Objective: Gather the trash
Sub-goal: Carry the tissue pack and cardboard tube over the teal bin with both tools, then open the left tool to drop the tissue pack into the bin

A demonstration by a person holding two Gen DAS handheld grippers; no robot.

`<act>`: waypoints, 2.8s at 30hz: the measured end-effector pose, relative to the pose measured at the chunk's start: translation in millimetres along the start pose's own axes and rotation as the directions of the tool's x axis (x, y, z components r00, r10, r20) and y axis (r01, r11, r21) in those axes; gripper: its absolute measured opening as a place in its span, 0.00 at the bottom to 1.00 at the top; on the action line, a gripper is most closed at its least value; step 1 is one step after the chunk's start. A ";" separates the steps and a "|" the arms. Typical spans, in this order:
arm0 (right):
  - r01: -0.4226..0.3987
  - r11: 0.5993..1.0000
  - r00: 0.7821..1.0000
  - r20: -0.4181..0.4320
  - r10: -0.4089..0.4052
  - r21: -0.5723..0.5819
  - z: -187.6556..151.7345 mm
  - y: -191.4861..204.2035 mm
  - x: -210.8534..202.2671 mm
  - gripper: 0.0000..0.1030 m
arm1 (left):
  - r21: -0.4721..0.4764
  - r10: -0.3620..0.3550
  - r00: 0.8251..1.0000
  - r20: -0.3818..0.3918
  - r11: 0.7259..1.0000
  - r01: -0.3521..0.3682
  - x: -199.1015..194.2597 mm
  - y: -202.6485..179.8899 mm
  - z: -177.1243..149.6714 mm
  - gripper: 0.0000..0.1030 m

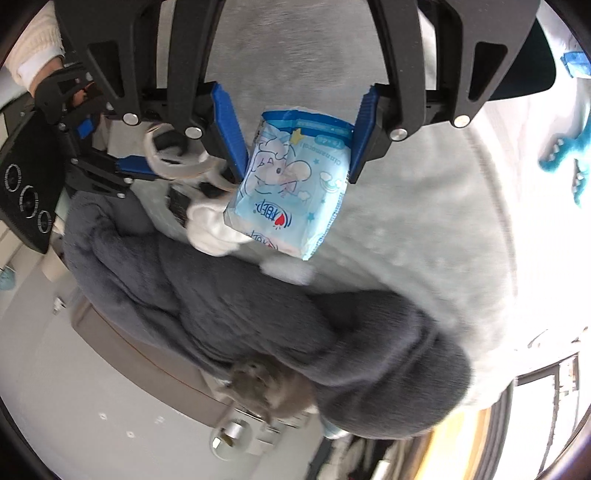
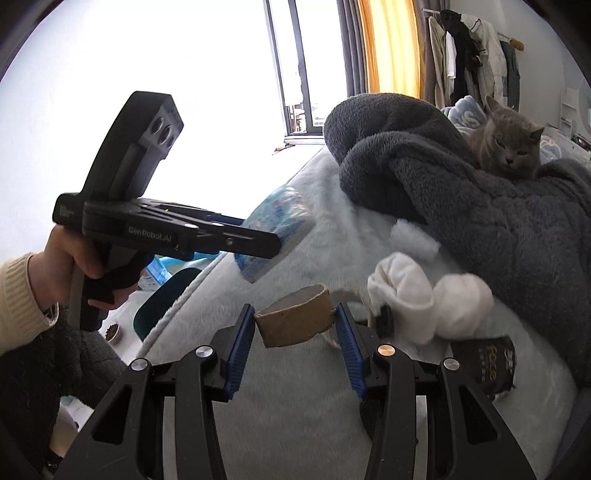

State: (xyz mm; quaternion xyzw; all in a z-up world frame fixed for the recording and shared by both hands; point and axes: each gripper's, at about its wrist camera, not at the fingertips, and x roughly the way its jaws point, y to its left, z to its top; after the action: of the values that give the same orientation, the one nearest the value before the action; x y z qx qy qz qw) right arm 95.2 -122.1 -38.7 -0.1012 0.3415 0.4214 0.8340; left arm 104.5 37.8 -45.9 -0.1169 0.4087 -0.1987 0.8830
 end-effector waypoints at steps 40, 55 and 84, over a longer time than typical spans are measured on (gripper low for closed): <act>-0.083 0.994 0.988 -0.128 0.092 0.072 81.8 130.0 163.4 0.44 | -0.244 0.338 0.923 -0.183 0.894 -0.375 -69.5 184.3 -87.5 0.55; -0.086 0.988 0.960 -0.253 0.116 0.126 74.0 168.6 205.1 0.44 | -0.271 0.294 0.874 -0.388 0.869 -0.413 -49.4 234.4 -143.4 0.57; -0.020 0.990 0.855 -0.511 0.088 0.138 7.1 207.4 312.5 0.45 | -0.271 0.509 0.859 0.056 0.836 -0.477 -185.8 223.0 -95.3 0.84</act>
State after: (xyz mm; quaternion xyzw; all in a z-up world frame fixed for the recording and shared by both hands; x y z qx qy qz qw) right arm 67.1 208.7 -213.4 -0.1473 0.5813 0.3796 0.7045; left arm -20.8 315.9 -63.5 -0.1290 0.3903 0.0959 0.9065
